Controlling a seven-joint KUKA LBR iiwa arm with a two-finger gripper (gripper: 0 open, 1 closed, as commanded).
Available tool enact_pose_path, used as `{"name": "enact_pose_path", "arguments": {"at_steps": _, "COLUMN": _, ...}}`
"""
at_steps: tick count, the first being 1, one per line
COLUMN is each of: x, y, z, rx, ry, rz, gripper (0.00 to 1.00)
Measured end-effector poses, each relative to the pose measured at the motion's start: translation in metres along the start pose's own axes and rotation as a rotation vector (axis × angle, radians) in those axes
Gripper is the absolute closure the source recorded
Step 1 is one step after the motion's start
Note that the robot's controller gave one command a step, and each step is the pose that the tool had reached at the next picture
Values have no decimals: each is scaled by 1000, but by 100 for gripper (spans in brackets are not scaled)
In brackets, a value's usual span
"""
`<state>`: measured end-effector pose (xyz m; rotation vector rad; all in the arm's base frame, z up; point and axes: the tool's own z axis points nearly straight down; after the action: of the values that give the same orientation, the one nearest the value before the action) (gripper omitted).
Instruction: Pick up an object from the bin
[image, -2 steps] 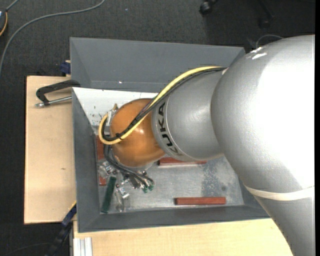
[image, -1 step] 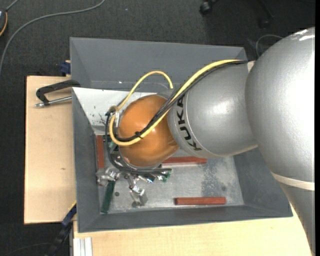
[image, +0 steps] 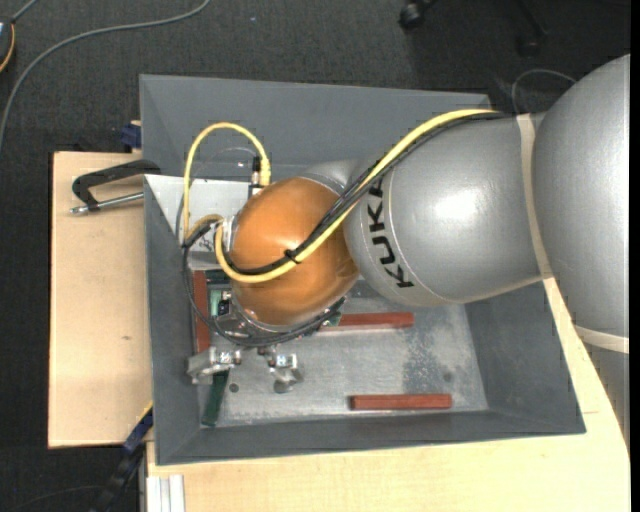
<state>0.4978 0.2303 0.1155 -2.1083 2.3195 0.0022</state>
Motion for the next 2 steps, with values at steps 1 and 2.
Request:
{"name": "enact_pose_path", "arguments": {"at_steps": 1, "x": -3, "y": 8, "z": 47, "rx": -7, "ry": 6, "rz": -86, "gripper": 0}}
{"name": "enact_pose_path", "arguments": {"at_steps": 2, "x": -4, "y": 8, "z": 46, "rx": -4, "ry": 5, "rz": -82, "gripper": 0}}
